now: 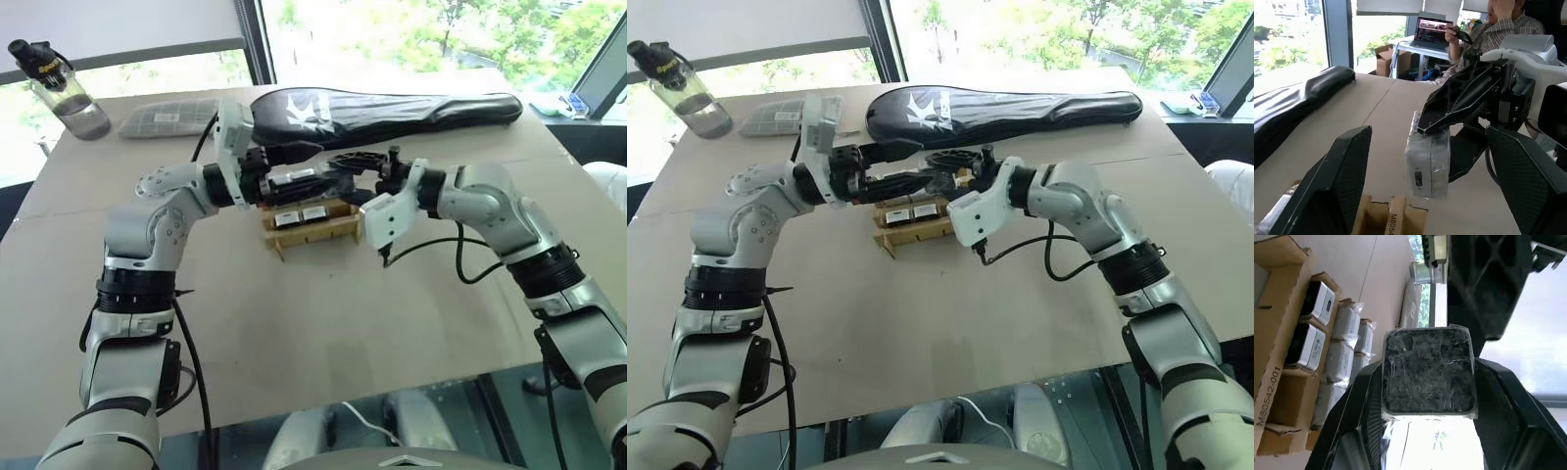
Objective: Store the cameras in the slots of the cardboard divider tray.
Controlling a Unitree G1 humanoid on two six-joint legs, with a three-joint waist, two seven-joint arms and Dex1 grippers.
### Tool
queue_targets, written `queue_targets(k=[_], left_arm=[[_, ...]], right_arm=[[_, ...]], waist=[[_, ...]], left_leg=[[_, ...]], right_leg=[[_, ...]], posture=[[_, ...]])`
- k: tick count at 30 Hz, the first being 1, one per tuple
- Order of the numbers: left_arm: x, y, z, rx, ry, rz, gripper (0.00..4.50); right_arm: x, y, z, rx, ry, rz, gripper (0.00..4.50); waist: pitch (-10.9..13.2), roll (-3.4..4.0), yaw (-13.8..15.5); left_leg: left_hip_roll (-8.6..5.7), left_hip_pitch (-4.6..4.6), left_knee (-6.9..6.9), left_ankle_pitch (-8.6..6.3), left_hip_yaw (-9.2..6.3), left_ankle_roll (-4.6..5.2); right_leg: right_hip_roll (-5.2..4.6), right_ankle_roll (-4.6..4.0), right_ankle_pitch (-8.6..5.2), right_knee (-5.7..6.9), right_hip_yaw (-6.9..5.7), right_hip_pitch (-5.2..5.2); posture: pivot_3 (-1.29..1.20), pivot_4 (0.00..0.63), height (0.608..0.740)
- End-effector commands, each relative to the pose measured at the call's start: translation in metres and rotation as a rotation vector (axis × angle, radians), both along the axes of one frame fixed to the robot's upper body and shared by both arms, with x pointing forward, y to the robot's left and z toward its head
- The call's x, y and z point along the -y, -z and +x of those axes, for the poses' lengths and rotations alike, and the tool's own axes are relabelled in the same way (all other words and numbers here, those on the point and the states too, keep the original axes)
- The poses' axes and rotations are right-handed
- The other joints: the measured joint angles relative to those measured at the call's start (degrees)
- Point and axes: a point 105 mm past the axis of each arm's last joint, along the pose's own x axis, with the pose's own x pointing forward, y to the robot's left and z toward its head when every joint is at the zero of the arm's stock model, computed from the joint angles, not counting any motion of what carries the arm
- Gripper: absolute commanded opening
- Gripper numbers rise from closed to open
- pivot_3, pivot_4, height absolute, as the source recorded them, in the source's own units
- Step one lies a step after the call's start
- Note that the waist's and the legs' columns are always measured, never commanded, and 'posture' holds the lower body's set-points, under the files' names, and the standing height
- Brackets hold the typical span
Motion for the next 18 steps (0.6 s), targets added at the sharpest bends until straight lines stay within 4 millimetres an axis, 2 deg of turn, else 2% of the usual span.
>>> queue_targets(k=[1, 2, 3, 4, 5, 12, 15, 18], left_arm=[[-0.0023, -0.0112, -0.0036, 0.050, 0.010, 0.012, 3.86], [-0.0025, -0.0117, -0.0037, 0.052, 0.010, 0.011, 3.86], [-0.0027, -0.0130, -0.0039, 0.048, 0.011, 0.004, 3.45], [-0.0030, -0.0142, -0.0041, 0.041, 0.011, -0.003, 3.33], [-0.0033, -0.0145, -0.0042, 0.039, 0.010, -0.004, 3.04], [-0.0067, -0.0135, -0.0066, 0.015, 0.019, -0.005, 3.04], [-0.0072, -0.0122, -0.0074, 0.004, 0.026, 0.000, 2.24], [-0.0071, -0.0120, -0.0083, -0.004, 0.033, -0.002, 0.99]], right_arm=[[-0.0039, -0.0161, -0.0078, 0.070, -0.027, 0.025, 1.95], [-0.0045, -0.0162, -0.0083, 0.075, -0.030, 0.021, 1.95], [-0.0051, -0.0161, -0.0088, 0.077, -0.033, 0.020, 1.95], [-0.0057, -0.0161, -0.0094, 0.079, -0.036, 0.019, 1.95], [-0.0064, -0.0162, -0.0101, 0.082, -0.040, 0.018, 1.95], [-0.0095, -0.0161, -0.0121, 0.083, -0.050, 0.017, 1.95], [-0.0103, -0.0167, -0.0124, 0.084, -0.052, 0.019, 1.95], [-0.0111, -0.0174, -0.0133, 0.086, -0.055, 0.020, 1.95]], waist=[[0.00, 0.00, 0.00], [0.00, 0.00, 0.01], [0.00, 0.00, 0.01], [0.00, 0.00, 0.01], [0.00, 0.00, 0.01], [0.00, 0.00, 0.00], [0.00, 0.00, 0.00], [0.00, 0.00, -0.01]], left_leg=[[0.00, 0.00, 0.01, 0.00, 0.00, 0.00], [0.00, 0.00, 0.01, 0.00, 0.00, 0.00], [0.00, 0.00, 0.01, 0.00, 0.00, 0.00], [0.00, 0.00, 0.01, 0.00, 0.00, 0.00], [0.00, 0.00, 0.01, 0.00, 0.00, 0.00], [0.00, 0.00, 0.02, 0.00, 0.00, 0.00], [0.00, 0.00, 0.02, 0.00, 0.00, 0.00], [0.00, 0.00, 0.02, 0.00, 0.00, 0.00]], right_leg=[[0.00, 0.00, 0.00, 0.00, 0.00, 0.01], [0.00, 0.00, 0.00, 0.00, 0.00, 0.00], [0.00, 0.00, 0.00, 0.00, 0.00, 0.00], [0.00, 0.00, 0.00, 0.00, 0.00, 0.00], [0.00, 0.00, 0.00, 0.00, 0.00, 0.00], [0.00, 0.00, 0.00, 0.01, 0.00, 0.00], [0.00, 0.00, 0.00, 0.01, 0.00, 0.00], [0.00, 0.00, 0.00, 0.02, 0.00, 0.00]], posture=[[0.00, 0.150, 0.740], [0.00, 0.150, 0.740], [0.00, 0.150, 0.740], [0.00, 0.150, 0.740], [0.00, 0.150, 0.740], [0.00, 0.150, 0.740], [0.00, 0.150, 0.740], [0.00, 0.150, 0.740]])
